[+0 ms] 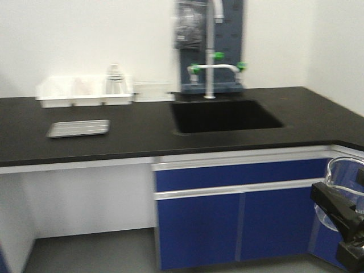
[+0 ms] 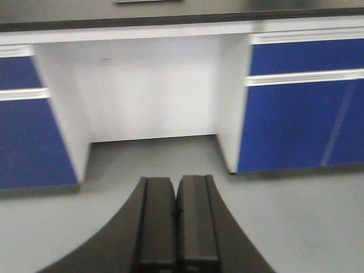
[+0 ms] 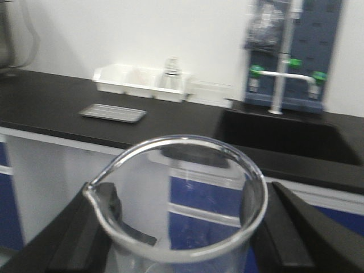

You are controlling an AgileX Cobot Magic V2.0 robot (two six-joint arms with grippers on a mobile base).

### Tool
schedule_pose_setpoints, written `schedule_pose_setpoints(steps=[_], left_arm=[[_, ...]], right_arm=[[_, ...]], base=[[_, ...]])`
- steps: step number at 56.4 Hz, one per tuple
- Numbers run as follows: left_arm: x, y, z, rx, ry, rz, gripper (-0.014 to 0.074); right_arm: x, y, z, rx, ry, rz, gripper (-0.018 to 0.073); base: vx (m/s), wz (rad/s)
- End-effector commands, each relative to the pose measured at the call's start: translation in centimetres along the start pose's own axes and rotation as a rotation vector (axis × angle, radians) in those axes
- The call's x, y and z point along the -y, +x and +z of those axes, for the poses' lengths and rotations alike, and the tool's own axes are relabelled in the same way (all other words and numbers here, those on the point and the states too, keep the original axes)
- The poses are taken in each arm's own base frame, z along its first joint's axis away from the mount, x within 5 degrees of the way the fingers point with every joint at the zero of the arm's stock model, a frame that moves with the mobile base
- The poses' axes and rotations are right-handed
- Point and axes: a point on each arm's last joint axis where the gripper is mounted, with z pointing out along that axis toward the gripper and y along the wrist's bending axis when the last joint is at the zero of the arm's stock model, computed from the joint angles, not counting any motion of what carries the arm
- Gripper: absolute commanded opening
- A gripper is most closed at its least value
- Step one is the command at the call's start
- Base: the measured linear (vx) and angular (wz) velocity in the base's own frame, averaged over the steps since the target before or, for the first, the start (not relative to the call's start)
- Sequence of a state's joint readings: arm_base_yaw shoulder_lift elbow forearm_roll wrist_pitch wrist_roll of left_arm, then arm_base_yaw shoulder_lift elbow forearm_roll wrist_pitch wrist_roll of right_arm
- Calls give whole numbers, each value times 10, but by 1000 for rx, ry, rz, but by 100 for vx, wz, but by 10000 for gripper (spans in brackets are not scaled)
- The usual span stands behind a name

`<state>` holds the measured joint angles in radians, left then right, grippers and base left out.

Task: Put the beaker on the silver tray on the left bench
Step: 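Drive the base around to the bench with the silver tray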

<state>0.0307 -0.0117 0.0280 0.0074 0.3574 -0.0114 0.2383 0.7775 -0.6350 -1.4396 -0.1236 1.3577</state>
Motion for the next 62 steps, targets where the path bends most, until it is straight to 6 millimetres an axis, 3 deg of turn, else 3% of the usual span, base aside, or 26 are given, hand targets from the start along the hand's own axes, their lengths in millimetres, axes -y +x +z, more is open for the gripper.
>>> schedule_pose_setpoints(steps=[1, 31, 62], left_arm=[[0, 1, 2, 65, 6, -6, 1], [0, 1, 2, 65, 6, -6, 1], [0, 1, 2, 65, 6, -6, 1]], right_arm=[[0, -12, -3, 42, 0, -1, -7], [1, -12, -3, 41, 4, -1, -7], [1, -12, -3, 40, 8, -3, -7]], base=[[13, 87], [26, 65], [43, 22]])
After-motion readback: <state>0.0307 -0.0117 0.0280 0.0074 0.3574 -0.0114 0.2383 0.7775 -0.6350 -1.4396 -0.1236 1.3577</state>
